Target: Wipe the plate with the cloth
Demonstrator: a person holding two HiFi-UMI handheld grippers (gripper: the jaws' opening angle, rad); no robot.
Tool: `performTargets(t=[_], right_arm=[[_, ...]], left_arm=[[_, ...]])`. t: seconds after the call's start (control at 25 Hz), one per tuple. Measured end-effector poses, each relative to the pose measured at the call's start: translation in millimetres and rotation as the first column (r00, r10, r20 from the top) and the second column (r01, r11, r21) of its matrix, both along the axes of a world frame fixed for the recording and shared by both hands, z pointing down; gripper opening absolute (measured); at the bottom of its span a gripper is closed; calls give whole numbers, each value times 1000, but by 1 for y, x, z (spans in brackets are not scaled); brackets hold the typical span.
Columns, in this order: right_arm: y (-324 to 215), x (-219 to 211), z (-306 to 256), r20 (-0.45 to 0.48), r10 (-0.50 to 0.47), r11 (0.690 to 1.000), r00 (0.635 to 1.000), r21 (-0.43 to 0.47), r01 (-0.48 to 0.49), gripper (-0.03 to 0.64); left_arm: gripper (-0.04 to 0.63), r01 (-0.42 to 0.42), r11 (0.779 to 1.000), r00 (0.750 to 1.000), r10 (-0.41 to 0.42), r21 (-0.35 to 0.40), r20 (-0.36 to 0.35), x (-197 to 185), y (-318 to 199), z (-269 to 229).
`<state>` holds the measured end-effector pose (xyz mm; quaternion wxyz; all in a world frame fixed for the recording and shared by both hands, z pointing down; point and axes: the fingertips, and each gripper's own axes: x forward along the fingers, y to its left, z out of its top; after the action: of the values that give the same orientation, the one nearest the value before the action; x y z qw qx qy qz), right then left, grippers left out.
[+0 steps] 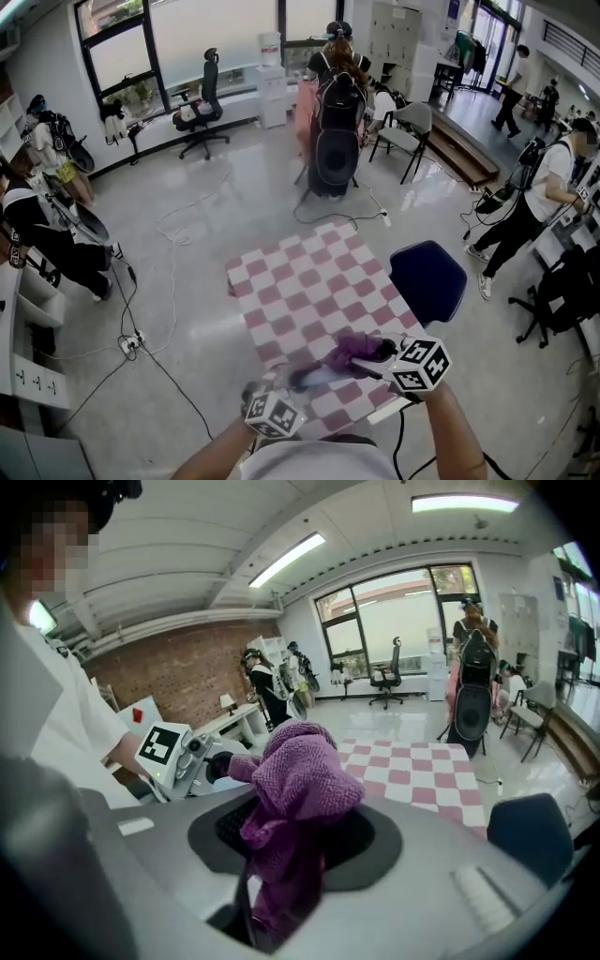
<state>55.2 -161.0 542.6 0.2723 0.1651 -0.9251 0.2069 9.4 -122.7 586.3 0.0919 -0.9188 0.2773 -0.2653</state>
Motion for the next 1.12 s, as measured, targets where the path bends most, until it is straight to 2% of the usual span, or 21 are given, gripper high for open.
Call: performTargets(t=[0.16, 0.32, 0.6, 0.76, 0.96, 1.12], right_arm=[[-12, 26, 0, 103, 97, 995, 990, -50, -92, 155], [-18, 46, 7, 191, 170, 980, 967, -132, -146, 155], [-26, 66, 33, 157, 227, 966, 961, -162, -201, 155], [-24, 62, 32, 137, 208, 972, 968, -136, -189, 155], [-24, 44, 18, 112, 151, 988, 982, -58, -145, 153], [-25, 26, 2, 85, 114, 993, 990, 22, -116, 153]], left_arm=[[38, 26, 999, 999, -25, 41, -23, -8, -1, -12], [38, 6, 994, 1000, -2, 111, -31, -10, 3, -25], [38, -55, 982, 998, 56, 180, 0, -9, 6, -33], [38, -83, 972, 996, 76, 220, 44, -7, 4, -34], [38, -137, 939, 986, 98, 316, 137, -3, -2, -38], [38, -190, 892, 969, 103, 410, 226, 3, -8, -46]])
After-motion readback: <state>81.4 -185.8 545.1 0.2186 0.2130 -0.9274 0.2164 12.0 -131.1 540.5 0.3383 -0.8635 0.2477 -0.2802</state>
